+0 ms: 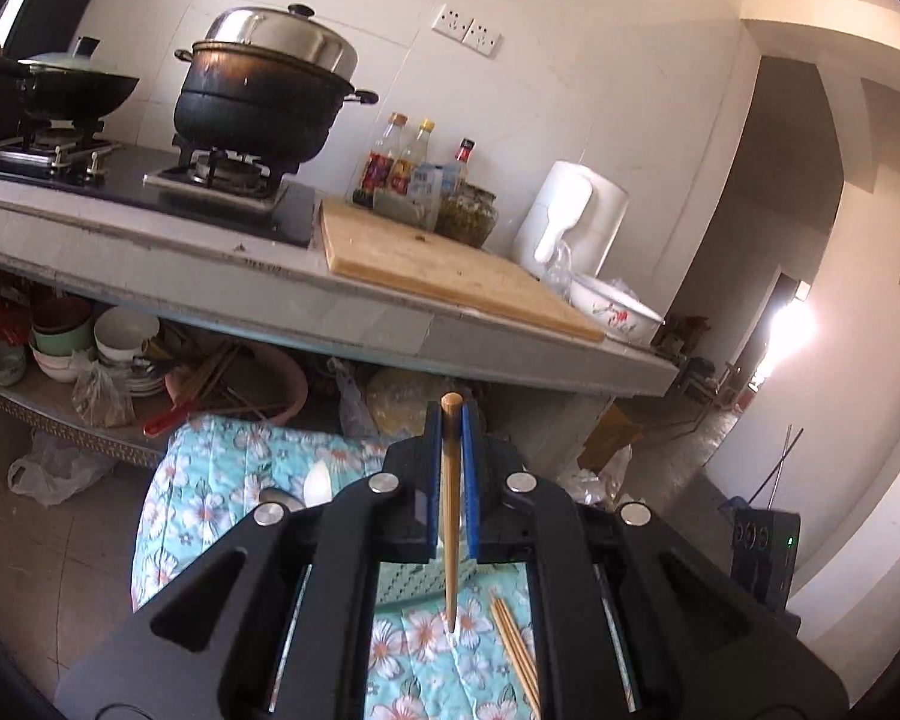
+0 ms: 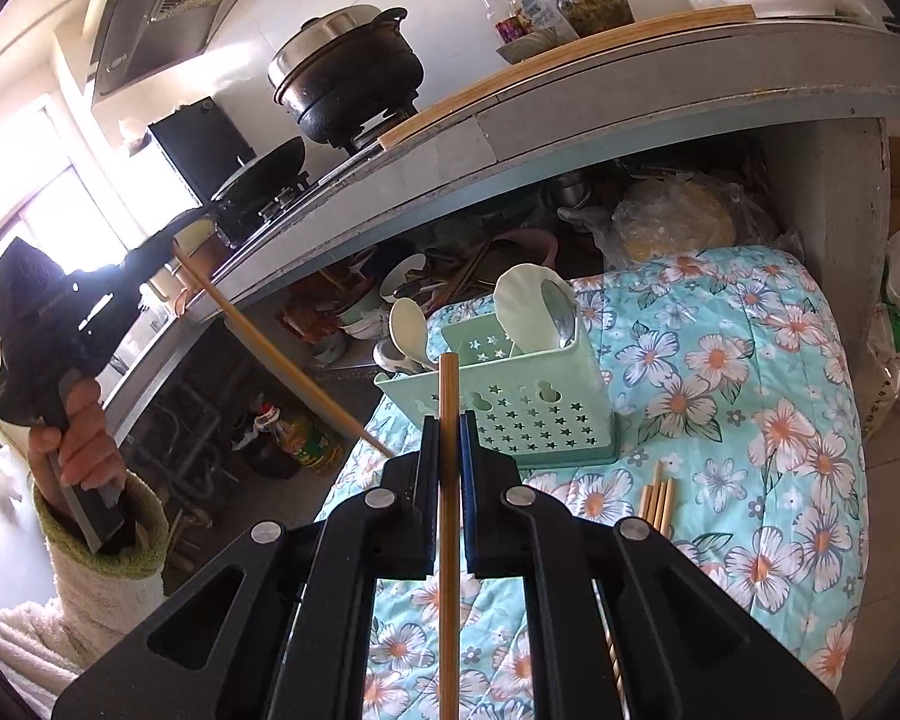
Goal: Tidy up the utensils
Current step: 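Lower the chopstick into the holder and open the left tool while the right tool holds its chopstick above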
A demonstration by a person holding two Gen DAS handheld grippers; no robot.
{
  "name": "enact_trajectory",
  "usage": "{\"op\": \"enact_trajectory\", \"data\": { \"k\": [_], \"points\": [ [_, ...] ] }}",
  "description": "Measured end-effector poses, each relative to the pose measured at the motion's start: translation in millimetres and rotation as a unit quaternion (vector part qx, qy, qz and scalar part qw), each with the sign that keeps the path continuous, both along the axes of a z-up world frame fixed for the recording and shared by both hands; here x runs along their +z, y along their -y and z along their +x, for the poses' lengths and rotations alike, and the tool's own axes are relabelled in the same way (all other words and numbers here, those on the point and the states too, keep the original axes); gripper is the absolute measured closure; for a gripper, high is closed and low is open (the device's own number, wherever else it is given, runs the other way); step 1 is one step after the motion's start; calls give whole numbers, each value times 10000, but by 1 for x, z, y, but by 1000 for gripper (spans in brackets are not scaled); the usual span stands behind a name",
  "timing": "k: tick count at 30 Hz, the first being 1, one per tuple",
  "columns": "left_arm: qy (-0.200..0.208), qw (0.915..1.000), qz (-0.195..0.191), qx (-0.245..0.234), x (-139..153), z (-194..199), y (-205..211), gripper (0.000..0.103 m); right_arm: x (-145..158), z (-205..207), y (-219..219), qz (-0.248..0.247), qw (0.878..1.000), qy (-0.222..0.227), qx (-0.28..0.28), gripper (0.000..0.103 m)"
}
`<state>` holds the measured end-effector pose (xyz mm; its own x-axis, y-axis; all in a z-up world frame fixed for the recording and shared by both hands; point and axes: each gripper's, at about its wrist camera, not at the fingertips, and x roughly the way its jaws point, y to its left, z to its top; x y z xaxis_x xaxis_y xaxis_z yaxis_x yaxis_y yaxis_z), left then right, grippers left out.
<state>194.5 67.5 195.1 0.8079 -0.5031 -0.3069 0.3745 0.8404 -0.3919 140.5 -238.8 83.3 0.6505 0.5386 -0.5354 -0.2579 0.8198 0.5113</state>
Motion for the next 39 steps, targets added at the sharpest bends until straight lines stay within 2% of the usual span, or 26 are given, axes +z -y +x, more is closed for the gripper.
{"op": "enact_trajectory", "data": {
  "k": [5, 10, 20, 27, 39],
  "points": [
    [393, 9986, -93, 349, 16, 28, 4, 97, -2, 1, 5, 20, 10000, -22, -30, 96],
    [413, 9973, 71, 604, 4, 66, 13, 97, -7, 3, 14, 45, 9999, -75, -86, 96],
    [40, 9976, 288, 631, -54, 113, 30, 97, -19, 13, 27, 53, 9996, -247, -143, 96],
    [-255, 9973, 534, 434, -79, 121, 44, 97, -24, 17, 27, 47, 9994, -323, -122, 96],
    [-715, 9926, 951, 239, -106, 119, 58, 97, -16, 16, 18, -139, 9996, -249, -71, 96]
  ]
}}
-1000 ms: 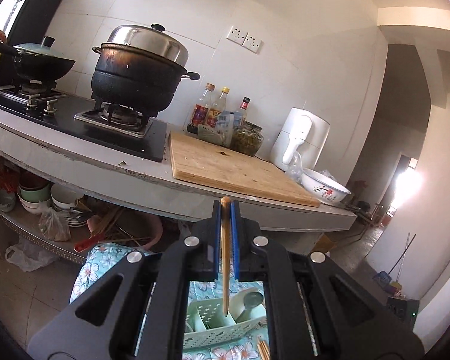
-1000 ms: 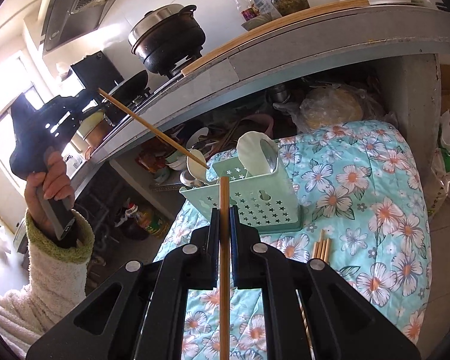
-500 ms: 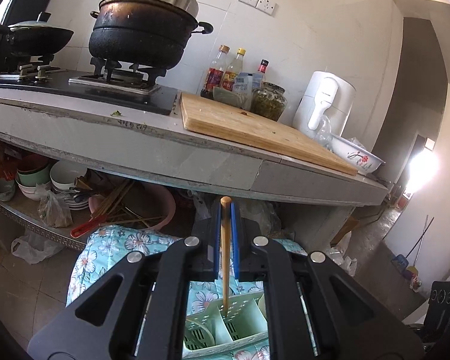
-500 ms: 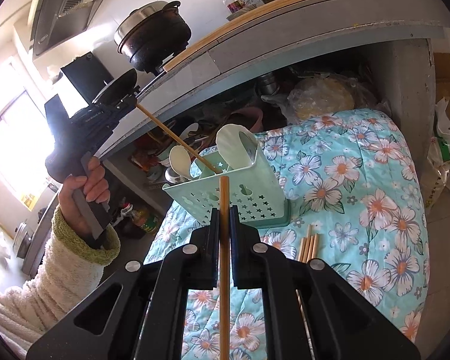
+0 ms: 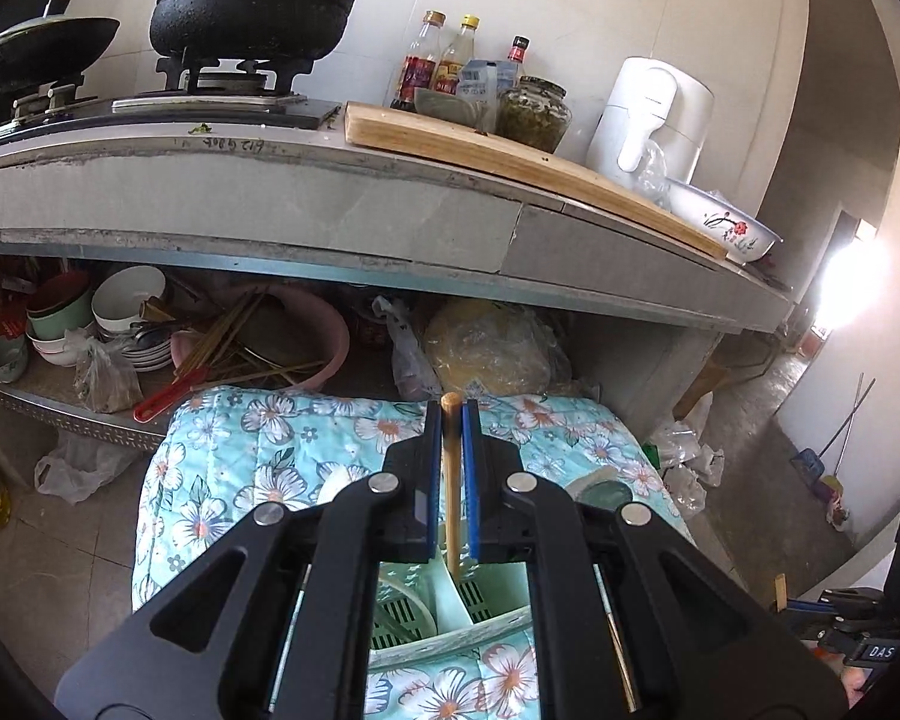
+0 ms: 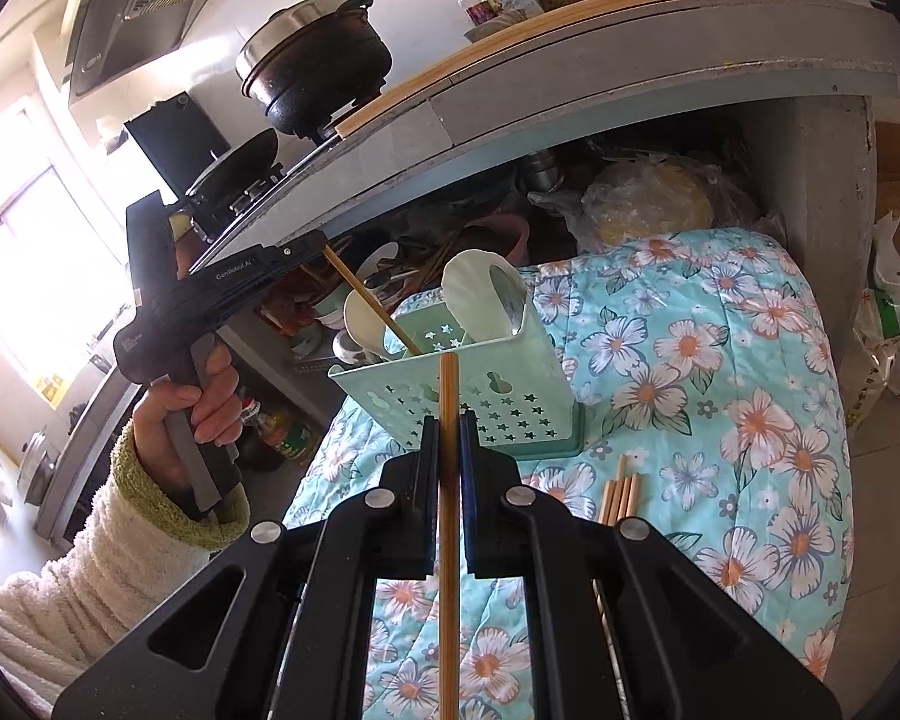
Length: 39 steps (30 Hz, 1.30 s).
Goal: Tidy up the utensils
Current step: 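Lower the chopstick into the holder and open the left tool while the right tool holds its chopstick above, then lower the chopstick into the green holder and open the right tool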
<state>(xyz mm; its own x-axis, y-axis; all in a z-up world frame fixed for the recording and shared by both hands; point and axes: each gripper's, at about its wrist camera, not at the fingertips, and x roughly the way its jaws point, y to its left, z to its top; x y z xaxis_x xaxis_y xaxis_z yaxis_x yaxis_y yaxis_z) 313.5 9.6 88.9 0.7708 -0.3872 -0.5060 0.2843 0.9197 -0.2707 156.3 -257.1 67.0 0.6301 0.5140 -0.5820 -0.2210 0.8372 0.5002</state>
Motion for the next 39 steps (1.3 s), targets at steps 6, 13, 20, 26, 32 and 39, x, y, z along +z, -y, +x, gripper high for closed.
{"op": "enact_trajectory", "data": {
  "k": [6, 13, 20, 26, 32, 39],
  "points": [
    [-39, 10000, 47, -2, 0, -5, -1, 91, 5, 2, -6, -110, 9999, 17, 22, 96],
    [59, 10000, -63, 9, 7, -19, -10, 73, 20, 13, -18, -194, 9996, 197, 81, 96],
    [134, 9995, -263, 141, 8, -56, -35, 72, 40, 44, -41, -170, 9984, 518, 167, 96],
    [13, 9983, -373, 446, -12, -107, -71, 71, 65, 90, -71, -167, 9953, 933, 205, 96],
    [-61, 9947, -443, 927, -36, -158, -114, 69, 97, 138, -103, -257, 9866, 1609, 103, 96],
    [-153, 9884, -457, 1442, -57, -192, -156, 69, 109, 182, -135, -715, 9755, 2079, -86, 96]
  ]
}}
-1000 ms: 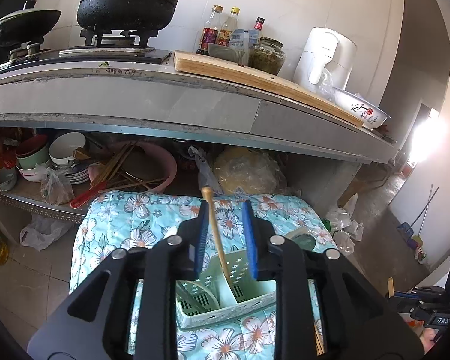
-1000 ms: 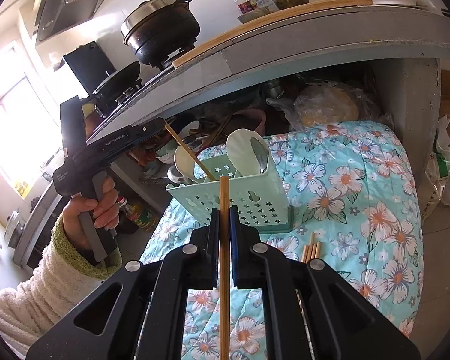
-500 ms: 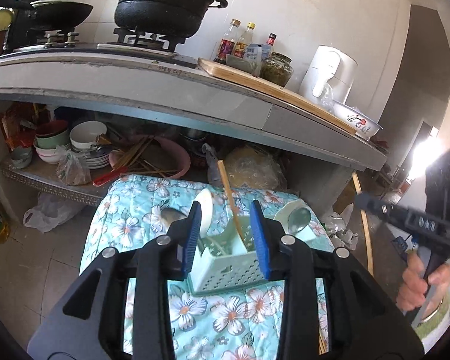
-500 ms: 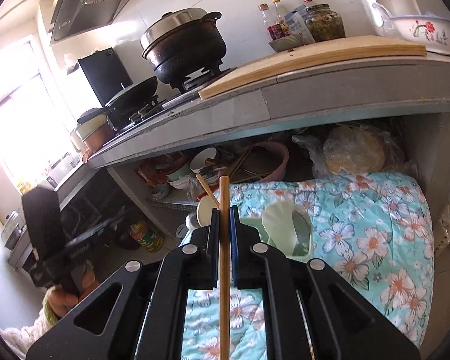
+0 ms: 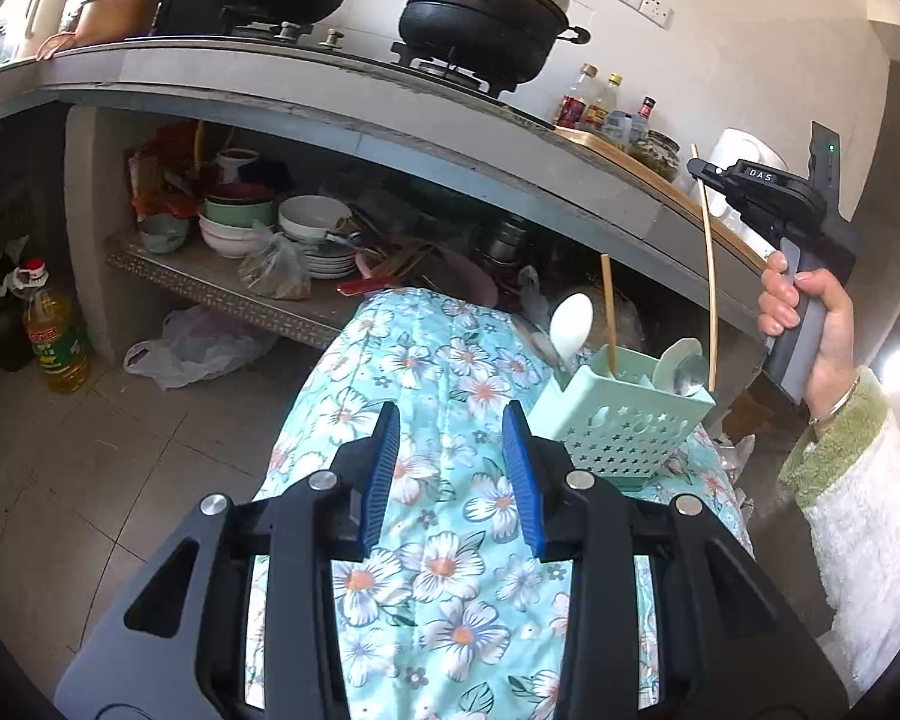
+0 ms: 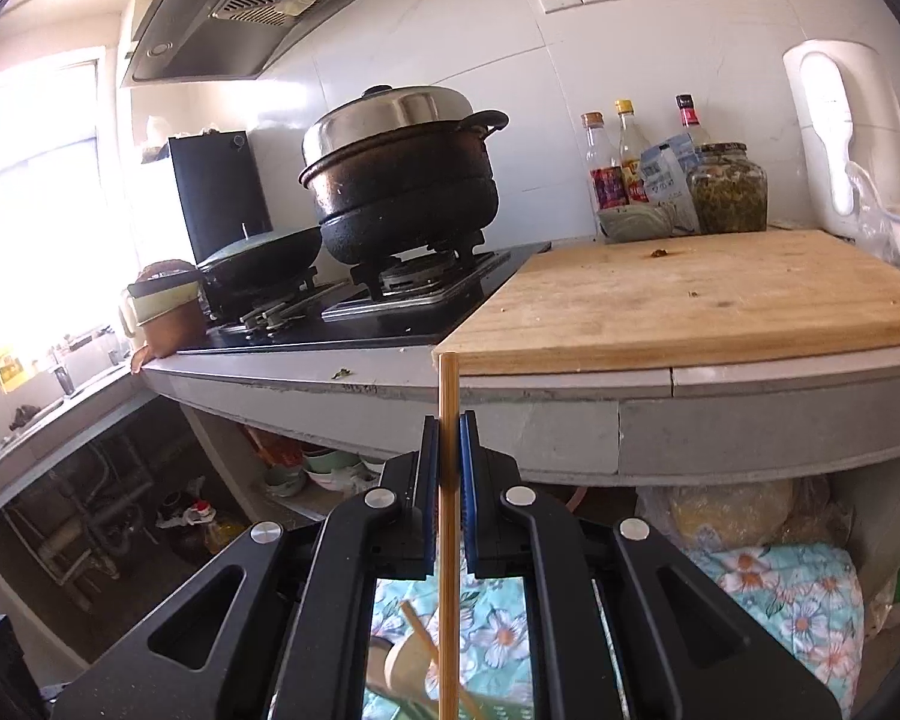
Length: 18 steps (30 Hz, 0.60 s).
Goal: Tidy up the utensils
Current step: 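Lower the chopstick into the green holder and open the right tool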
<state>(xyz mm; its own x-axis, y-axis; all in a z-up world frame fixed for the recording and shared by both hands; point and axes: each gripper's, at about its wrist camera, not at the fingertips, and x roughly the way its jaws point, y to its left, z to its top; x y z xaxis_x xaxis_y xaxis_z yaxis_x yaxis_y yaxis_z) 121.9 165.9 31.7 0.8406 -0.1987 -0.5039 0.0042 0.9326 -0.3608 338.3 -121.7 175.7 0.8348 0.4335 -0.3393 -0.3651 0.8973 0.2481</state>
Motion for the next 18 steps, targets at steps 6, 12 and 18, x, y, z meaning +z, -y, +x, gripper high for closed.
{"op": "enact_trajectory", "data": {
  "k": [6, 12, 18],
  "points": [
    [-14, 9998, -15, 218, -5, -10, -19, 69, -17, 29, -13, -375, 9990, 103, -223, 96],
    [-24, 9995, -27, 313, -7, -11, -26, 69, -46, 44, -26, -882, 9957, 12, -279, 96],
    [-62, 9995, -45, 320, -10, -9, -26, 69, -64, 46, -32, -1233, 9922, -58, -194, 96]
  ]
}}
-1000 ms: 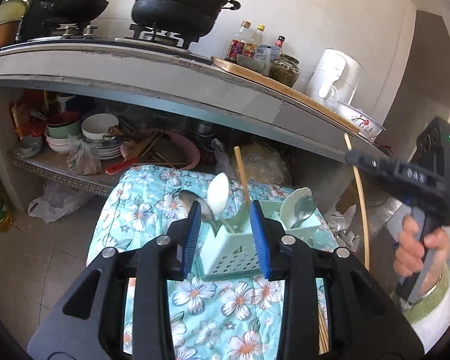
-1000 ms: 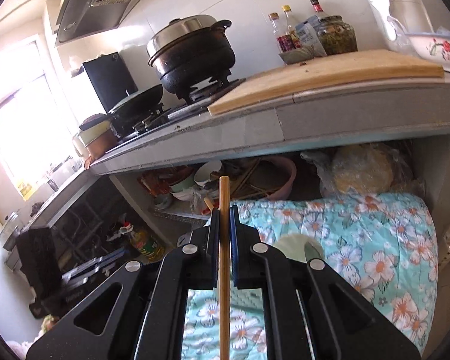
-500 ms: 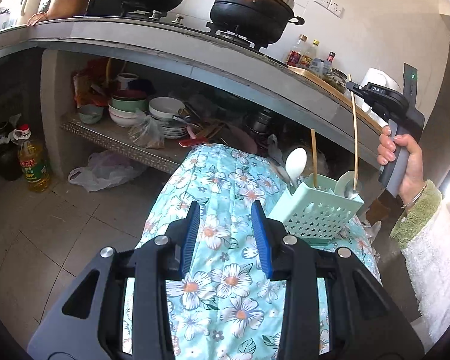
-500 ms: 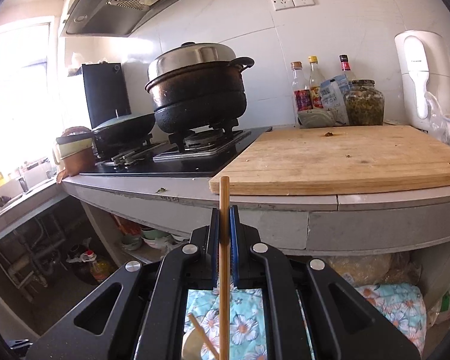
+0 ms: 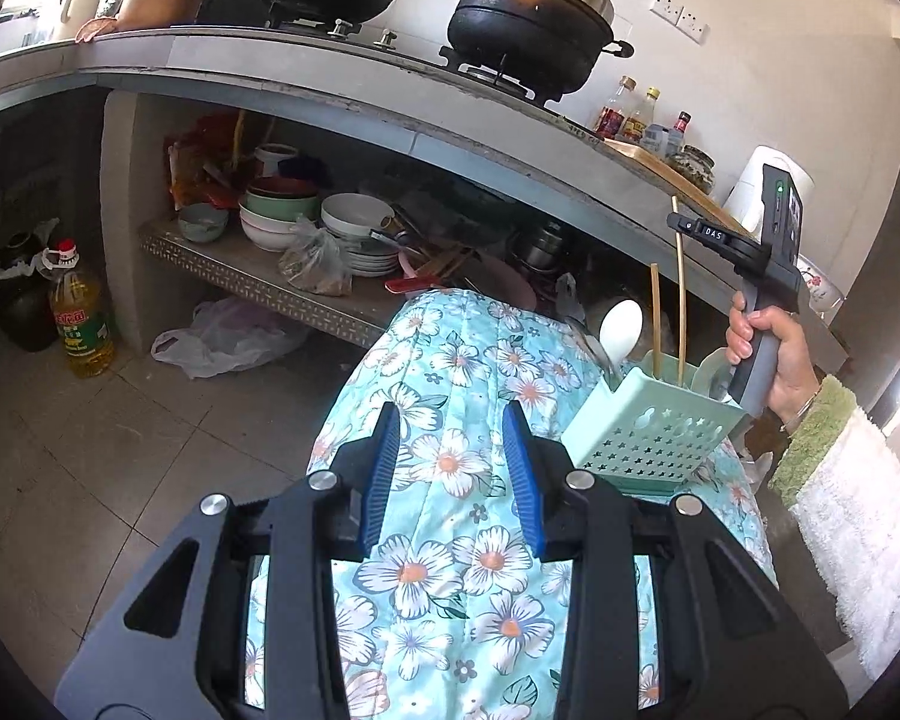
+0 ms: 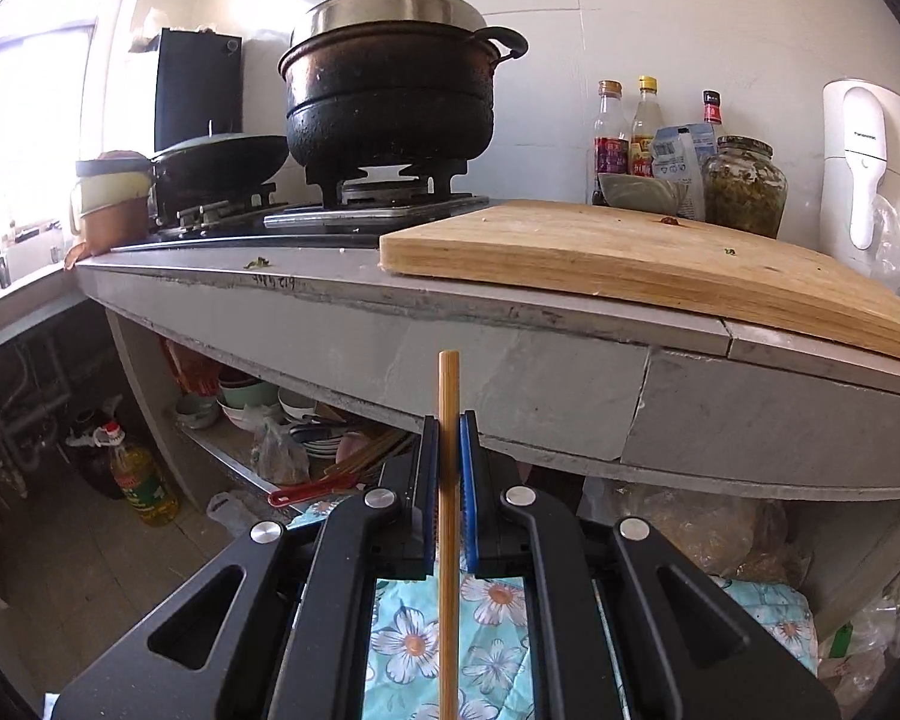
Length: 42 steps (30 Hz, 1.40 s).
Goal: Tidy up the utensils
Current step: 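Lower the chopstick into the green holder and open the right tool, then move both tools back down to the remaining bamboo chopsticks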
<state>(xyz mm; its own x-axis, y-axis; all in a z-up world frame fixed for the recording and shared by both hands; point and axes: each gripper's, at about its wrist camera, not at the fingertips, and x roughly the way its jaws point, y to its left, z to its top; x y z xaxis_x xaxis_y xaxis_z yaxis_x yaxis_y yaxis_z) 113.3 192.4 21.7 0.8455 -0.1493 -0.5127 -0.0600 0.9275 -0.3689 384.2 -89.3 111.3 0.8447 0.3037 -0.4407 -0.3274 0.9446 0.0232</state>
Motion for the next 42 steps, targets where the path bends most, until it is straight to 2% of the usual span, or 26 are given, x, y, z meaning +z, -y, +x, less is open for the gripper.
{"op": "enact_trajectory", "data": {
  "k": [8, 16, 18, 19, 20, 23, 30, 35, 39, 42],
  "points": [
    [-38, 9999, -66, -67, -3, 6, 3, 69, -9, -13, 2, -107, 9993, -321, 180, 96],
    [-81, 9996, -135, -228, -6, 10, 10, 69, -29, -41, 2, -550, 9955, -687, 363, 95],
    [-78, 9995, -123, -272, -6, 10, 13, 69, -30, -46, 5, -543, 9951, -749, 344, 93],
    [-79, 9995, -118, -288, -6, 10, 15, 69, -30, -49, 7, -513, 9951, -772, 334, 87],
    [-77, 9994, -125, -305, -6, 9, 16, 68, -29, -51, 9, -473, 9952, -792, 320, 83],
    [-70, 9993, -120, -358, -6, 9, 18, 66, -26, -61, 18, -293, 9954, -863, 304, 77],
    [-80, 9984, -118, -555, -7, 8, 30, 64, -12, -102, 50, 248, 9948, -944, 274, 75],
    [-102, 9965, -105, -820, -9, 9, 45, 59, -11, -147, 86, 756, 9887, -1267, 246, 74],
    [-200, 9932, -52, -1142, -14, 10, 64, 54, -27, -184, 121, 1205, 9765, -1782, 116, 74],
    [-301, 9897, 15, -1399, -20, 12, 81, 49, -55, -212, 147, 1629, 9580, -2361, -13, 74]
  ]
}}
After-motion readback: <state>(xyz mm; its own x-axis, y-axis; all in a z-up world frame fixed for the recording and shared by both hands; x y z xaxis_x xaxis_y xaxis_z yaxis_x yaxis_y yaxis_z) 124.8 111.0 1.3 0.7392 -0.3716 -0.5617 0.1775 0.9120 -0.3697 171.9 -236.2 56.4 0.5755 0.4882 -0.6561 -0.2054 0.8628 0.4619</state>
